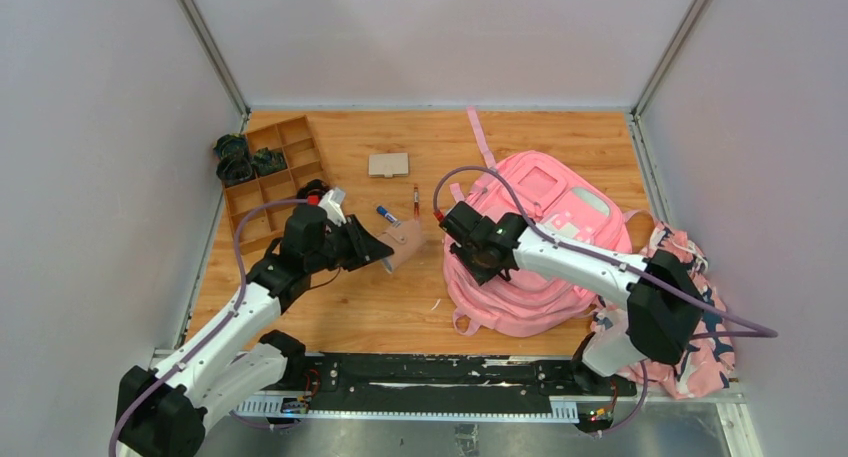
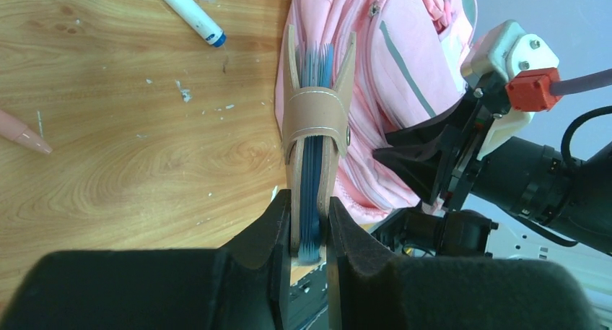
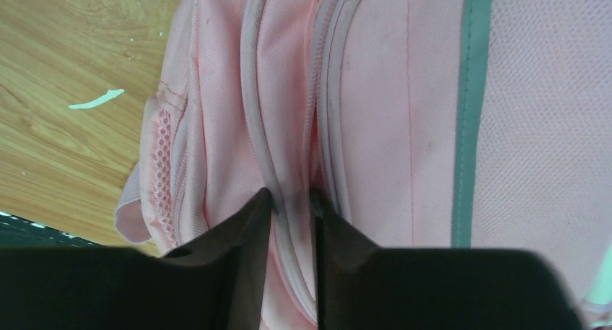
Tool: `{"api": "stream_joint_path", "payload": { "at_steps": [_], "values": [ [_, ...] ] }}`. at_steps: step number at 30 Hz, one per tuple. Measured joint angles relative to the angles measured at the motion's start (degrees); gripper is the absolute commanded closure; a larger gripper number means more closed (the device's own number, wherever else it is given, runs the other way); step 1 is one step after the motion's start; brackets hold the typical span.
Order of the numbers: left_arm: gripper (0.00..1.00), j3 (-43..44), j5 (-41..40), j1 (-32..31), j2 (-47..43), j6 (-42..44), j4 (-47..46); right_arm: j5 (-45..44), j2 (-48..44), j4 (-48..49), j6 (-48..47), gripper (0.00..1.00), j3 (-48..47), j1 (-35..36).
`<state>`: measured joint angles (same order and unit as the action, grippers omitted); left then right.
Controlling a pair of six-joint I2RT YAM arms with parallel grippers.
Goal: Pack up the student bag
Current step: Place the personal item in the student bag.
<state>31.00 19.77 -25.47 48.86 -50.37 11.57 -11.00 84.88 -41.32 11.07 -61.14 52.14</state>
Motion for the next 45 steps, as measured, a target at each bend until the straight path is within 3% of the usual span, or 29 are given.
{"api": "stream_joint_path", "payload": {
  "at_steps": [1, 2, 13, 20, 26, 32, 33, 35, 36, 37, 40, 45],
  "values": [
    [1.0, -0.15, 0.13, 0.0, 0.0, 0.0, -0.2, -0.35, -0.28, -0.04, 0.04, 0.95, 0.0, 0.0],
    [1.0, -0.37, 0.24, 0.0, 0.0, 0.0, -0.52, -0.92, -0.68, -0.09, 0.26, 1.0, -0.02, 0.0],
    [1.0, -1.73, 4.07, -0.22, 2.67, -1.2, -5.49, -6.71, -13.84, -3.87, 1.09, 1.0, -4.81, 0.07],
    [1.0, -1.64, 5.14, -6.1, 8.09, -4.52, -13.07, -5.88, -15.26, -6.38, 1.44, 1.0, -11.54, -3.1],
    [1.0, 1.33, 4.02, -13.9, 18.71, -9.42, -21.18, -2.03, -13.92, -6.64, 3.37, 1.0, -15.1, -6.14],
    [1.0, 8.79, 2.71, -17.75, 35.95, -17.18, -34.23, -0.9, -13.77, -6.64, 4.48, 1.0, -15.19, -6.19],
    [0.98, 10.78, 2.67, -18.43, 39.63, -18.71, -36.7, -0.81, -13.79, -6.67, 4.59, 1.0, -15.19, -6.19],
    [0.48, 15.3, 2.51, -19.87, 46.23, -20.65, -39.93, -0.7, -13.99, -6.67, 4.79, 1.0, -15.19, -6.29],
    [0.35, 18.4, 2.51, -20.7, 49.81, -21.55, -41.13, -0.63, -14.25, -6.71, 4.94, 1.0, -15.17, -6.43],
    [0.28, 21.35, 2.56, -21.49, 53.09, -22.1, -42.42, -0.61, -14.64, -6.73, 5.07, 1.0, -15.17, -6.56],
    [0.25, 27.04, 2.84, -22.95, 59.21, -24.0, -45.09, -0.87, -16.17, -6.86, 5.46, 1.0, -15.17, -7.26],
    [0.24, 26.03, 2.23, -23.52, 57.35, -22.21, -43.32, -0.96, -18.47, -8.02, 5.62, 1.0, -15.08, -8.15]
  ]
}}
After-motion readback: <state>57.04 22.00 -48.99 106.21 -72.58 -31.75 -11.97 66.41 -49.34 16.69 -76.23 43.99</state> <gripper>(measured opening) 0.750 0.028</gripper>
